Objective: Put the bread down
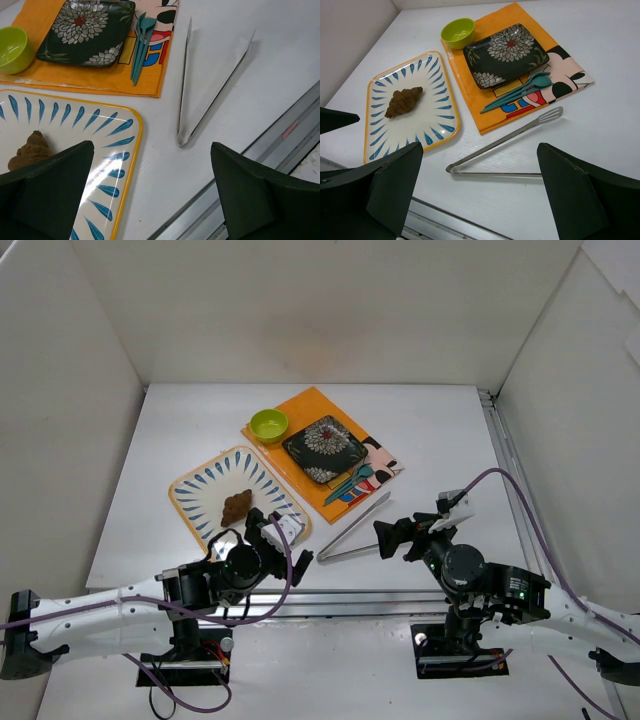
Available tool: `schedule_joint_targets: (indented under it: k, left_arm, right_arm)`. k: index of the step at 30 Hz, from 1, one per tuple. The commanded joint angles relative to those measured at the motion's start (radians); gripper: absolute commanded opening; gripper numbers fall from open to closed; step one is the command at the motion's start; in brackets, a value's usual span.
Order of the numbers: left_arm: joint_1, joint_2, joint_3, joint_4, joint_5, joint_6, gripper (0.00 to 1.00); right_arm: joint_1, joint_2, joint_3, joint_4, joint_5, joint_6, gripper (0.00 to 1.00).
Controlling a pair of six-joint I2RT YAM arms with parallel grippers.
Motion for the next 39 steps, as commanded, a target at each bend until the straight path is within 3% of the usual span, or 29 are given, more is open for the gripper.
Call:
schedule_joint_targets:
  k: [1, 10, 17, 23, 28, 36, 39]
  left_arm:
    - [-0.006, -0.019, 0.057, 0.041, 0.009, 0.022, 0.99]
    - [-0.006, 0.006, 0.066, 0.070, 0.141, 0.094, 0.99]
    - [-0.050, 0.165, 0.240, -0.037, 0.246, 0.140, 0.99]
    - [-0.059, 0.337, 0.336, -0.104, 0.228, 0.125, 0.99]
    - [-0.059, 0.489, 0.356, -0.031, 0.228, 0.122, 0.99]
    - [0.098, 0.711, 0.418, 0.064, 0.406, 0.094, 0.99]
    - [0.122, 0.806, 0.480, 0.061, 0.399, 0.110, 0.99]
  right_arm:
    - [0.004, 0.000, 0.022, 0.061, 0.016, -0.006, 0.98]
    - [0.006, -0.075, 0.034, 0.058, 0.096, 0.002, 0.98]
    - [0.006, -0.193, 0.042, 0.053, 0.127, 0.014, 0.98]
    - [0.006, -0.307, 0.030, 0.045, 0.131, 0.002, 0.98]
    - [0.006, -0.365, 0.019, 0.038, 0.136, -0.003, 0.98]
    - [0.006, -0.433, 0.010, 0.028, 0.110, -0.006, 0.98]
    - [0.009, -0.430, 0.007, 0.027, 0.104, -0.004, 0.98]
